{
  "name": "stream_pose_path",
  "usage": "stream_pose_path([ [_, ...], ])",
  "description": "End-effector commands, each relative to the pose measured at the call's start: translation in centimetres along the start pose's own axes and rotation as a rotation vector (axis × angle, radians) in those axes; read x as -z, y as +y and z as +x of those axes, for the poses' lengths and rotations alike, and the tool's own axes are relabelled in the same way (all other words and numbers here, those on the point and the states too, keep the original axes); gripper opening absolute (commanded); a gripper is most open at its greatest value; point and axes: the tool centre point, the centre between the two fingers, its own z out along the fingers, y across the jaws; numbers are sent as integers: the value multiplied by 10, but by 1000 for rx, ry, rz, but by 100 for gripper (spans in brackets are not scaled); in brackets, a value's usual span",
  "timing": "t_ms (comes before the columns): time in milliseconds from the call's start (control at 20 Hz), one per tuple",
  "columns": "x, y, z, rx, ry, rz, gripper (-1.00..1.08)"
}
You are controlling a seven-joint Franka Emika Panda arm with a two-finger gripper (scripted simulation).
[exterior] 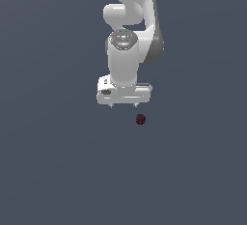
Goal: Pick up the object and move it to a goal position.
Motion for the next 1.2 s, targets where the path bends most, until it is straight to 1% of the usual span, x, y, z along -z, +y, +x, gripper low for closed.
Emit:
stream_pose_path([
  [0,0,0,0,0,0,0,100],
  [150,-3,-3,-1,4,-7,2,100],
  [500,-13,-14,-8,33,-43,16,100],
  [800,-15,-16,-8,26,-39,14,100],
  [1150,-36,-34,-8,-13,-24,8,100],
])
